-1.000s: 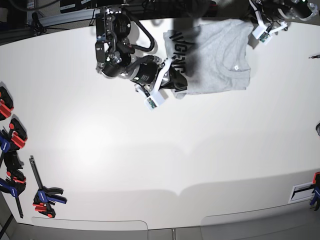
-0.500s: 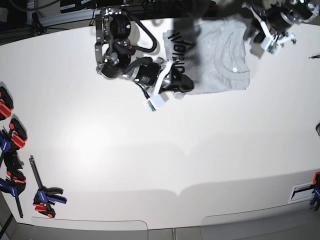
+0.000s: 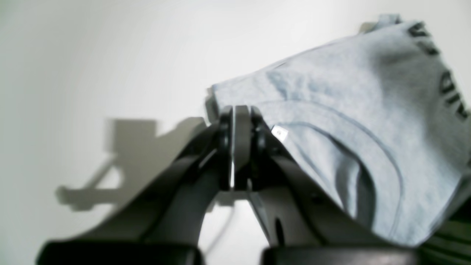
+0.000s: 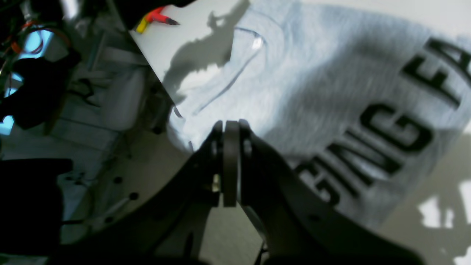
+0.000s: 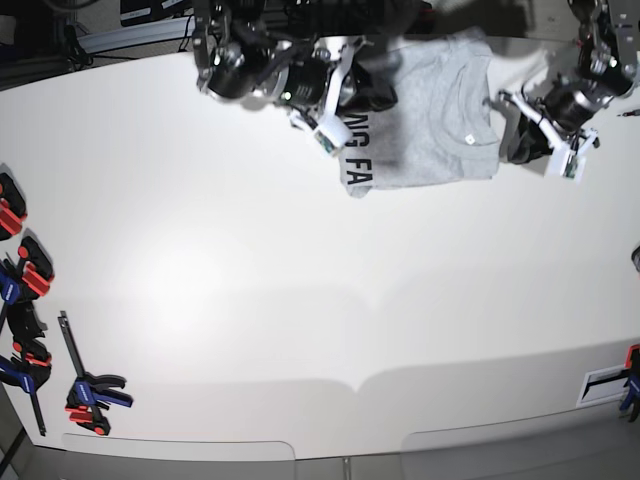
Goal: Fold the T-shirt properly
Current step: 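Grasp the folded bundle's edges with both grippers and lift it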
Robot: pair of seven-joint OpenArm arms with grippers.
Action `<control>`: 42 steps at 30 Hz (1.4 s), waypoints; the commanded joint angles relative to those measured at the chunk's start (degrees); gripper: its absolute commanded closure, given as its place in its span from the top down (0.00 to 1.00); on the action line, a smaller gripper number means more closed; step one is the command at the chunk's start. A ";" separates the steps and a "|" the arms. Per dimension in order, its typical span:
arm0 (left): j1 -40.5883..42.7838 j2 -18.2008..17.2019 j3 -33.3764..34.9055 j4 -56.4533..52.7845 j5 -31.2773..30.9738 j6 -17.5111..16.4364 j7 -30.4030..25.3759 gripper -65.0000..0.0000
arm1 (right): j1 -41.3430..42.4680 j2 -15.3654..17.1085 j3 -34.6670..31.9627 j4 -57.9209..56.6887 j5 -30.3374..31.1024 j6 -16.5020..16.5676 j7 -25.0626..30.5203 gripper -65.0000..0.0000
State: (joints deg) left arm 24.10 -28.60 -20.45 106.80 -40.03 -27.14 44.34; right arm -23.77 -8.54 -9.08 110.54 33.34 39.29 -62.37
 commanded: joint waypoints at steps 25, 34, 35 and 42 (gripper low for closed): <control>-18.62 -0.52 21.68 -25.55 4.00 -1.97 -1.75 0.00 | -14.10 0.79 -2.14 1.92 -4.42 -4.83 -6.08 0.00; -25.59 -1.29 21.16 -22.64 -3.15 -2.01 -2.40 0.00 | -12.13 0.90 -1.81 11.30 -0.79 -1.53 -1.27 0.00; -25.88 -1.29 20.63 -21.46 -3.17 -2.03 -2.40 0.00 | -10.86 0.90 -1.81 12.26 -1.40 -1.53 0.68 0.00; -25.64 -1.29 14.73 -9.16 -3.10 -2.01 0.76 0.00 | 4.17 -0.46 -2.97 6.78 -12.85 -4.00 7.32 0.00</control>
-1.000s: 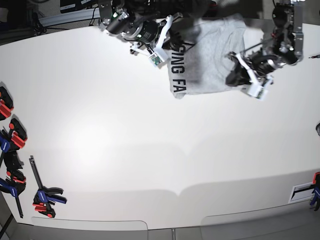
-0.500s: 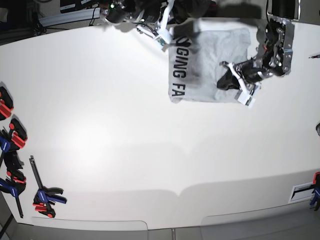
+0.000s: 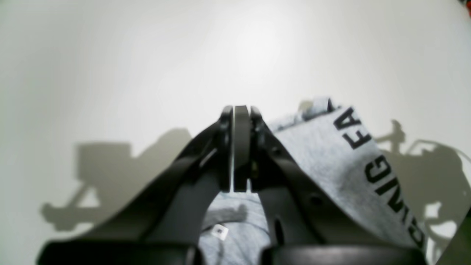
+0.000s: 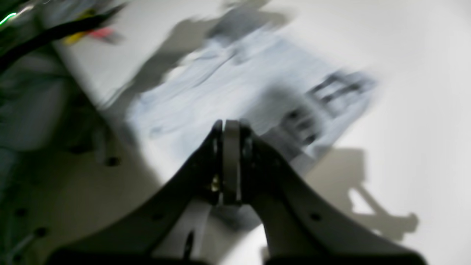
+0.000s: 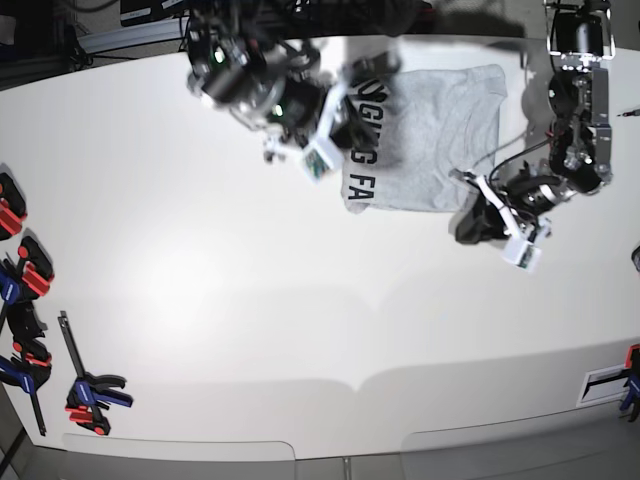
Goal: Fold the T-shirt properly
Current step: 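Grasp the folded bundle's edges with both grippers and lift it, then carry the folded shirt with the right gripper beside the clamps and release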
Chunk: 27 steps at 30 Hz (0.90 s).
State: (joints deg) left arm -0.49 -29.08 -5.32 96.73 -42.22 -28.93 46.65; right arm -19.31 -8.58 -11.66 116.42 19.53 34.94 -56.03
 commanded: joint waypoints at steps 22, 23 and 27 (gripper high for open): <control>13.35 -0.15 -12.74 7.52 -0.76 -0.20 -3.48 0.00 | 26.95 -0.42 -17.99 -40.28 -0.15 5.06 -0.92 0.00; 13.35 -0.15 -12.74 7.52 -0.74 -0.20 -3.48 0.00 | 26.95 -0.42 -17.99 -42.75 -1.62 5.06 -0.33 0.00; 13.70 -0.15 -12.74 7.52 -0.72 -0.20 -3.43 0.00 | 26.88 -0.42 -16.31 -48.48 -8.39 3.78 4.96 0.00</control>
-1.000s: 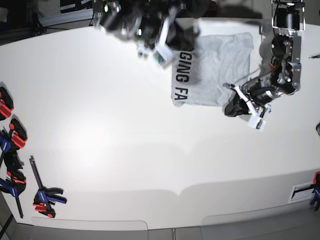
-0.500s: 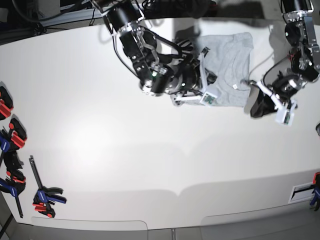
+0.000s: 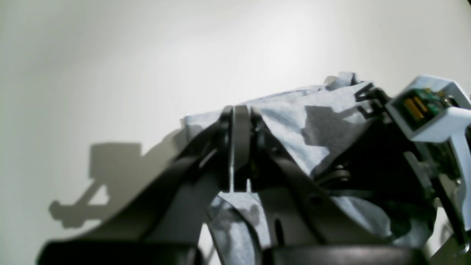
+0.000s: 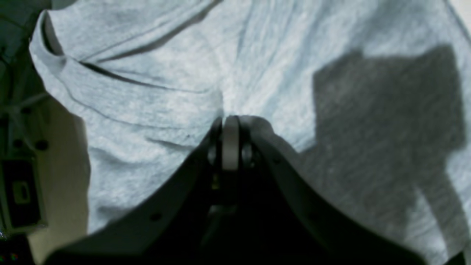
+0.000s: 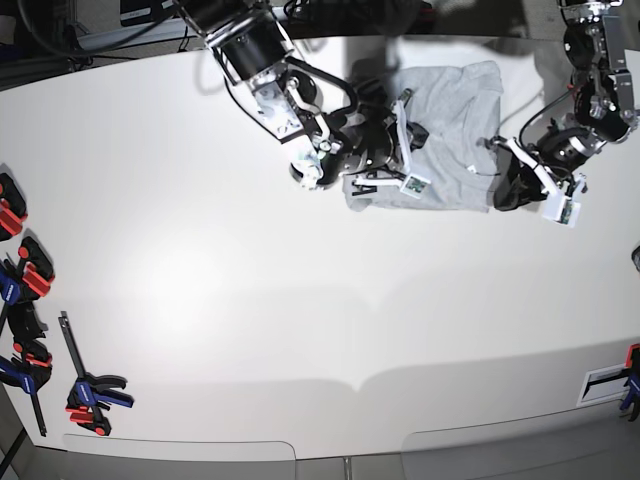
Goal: Fold the T-shirt properly
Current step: 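Carry the folded shirt with the right gripper beside the clamps and release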
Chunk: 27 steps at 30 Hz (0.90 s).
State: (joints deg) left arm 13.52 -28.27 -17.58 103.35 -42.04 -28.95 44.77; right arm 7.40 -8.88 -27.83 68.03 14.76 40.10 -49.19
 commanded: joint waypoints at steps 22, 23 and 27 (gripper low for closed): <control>1.09 -0.98 -0.48 0.90 -1.11 -0.22 -2.43 0.00 | -1.44 13.09 71.34 3.65 1.09 -18.01 -3.80 0.00; 1.09 -0.98 -0.48 0.90 -1.11 -0.22 -2.43 0.00 | -1.95 13.81 73.57 3.65 2.38 -18.01 -3.78 0.00; 1.07 -0.98 -0.48 0.90 -1.14 -0.22 -2.43 0.00 | -5.35 16.22 78.86 3.65 6.80 -17.86 -3.82 0.00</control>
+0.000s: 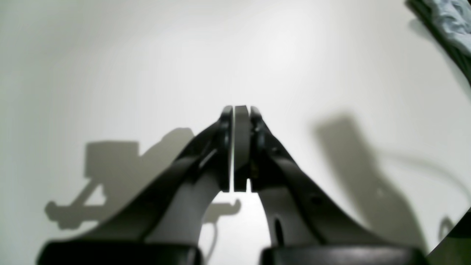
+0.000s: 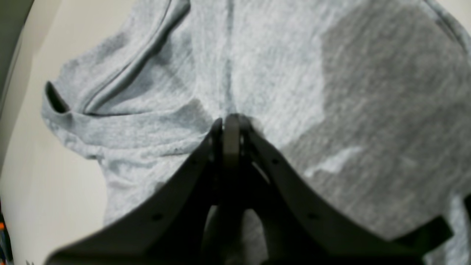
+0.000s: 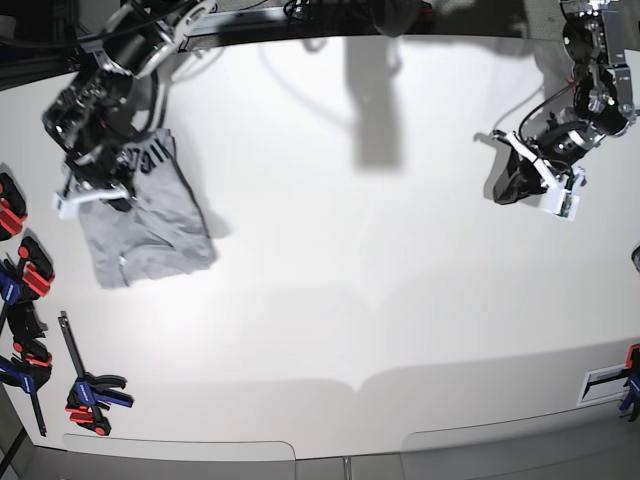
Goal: Fold the T-shirt properly
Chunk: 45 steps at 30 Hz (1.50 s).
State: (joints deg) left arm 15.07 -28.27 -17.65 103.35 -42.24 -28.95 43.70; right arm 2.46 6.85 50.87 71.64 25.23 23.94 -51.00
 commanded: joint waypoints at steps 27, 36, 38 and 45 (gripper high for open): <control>3.67 -0.98 -9.70 7.48 -0.94 -3.45 -2.99 0.00 | -16.57 1.51 0.50 36.76 23.06 13.92 -4.83 0.00; 23.30 -0.96 -25.99 11.37 2.36 -4.11 1.55 0.00 | -35.89 1.22 1.57 45.75 24.22 16.06 -7.76 0.00; 27.98 -0.96 -28.76 10.82 3.82 -4.09 1.90 0.00 | -38.75 1.16 2.62 45.75 24.26 16.06 -8.28 0.00; 40.54 -0.70 -31.28 1.57 -0.90 -7.34 1.86 0.00 | -48.15 -1.62 3.93 45.72 28.89 16.06 -8.31 0.00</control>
State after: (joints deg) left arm 54.98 -28.25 -48.31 104.25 -42.74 -36.51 46.06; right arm -45.15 4.73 54.43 116.38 53.47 39.29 -60.38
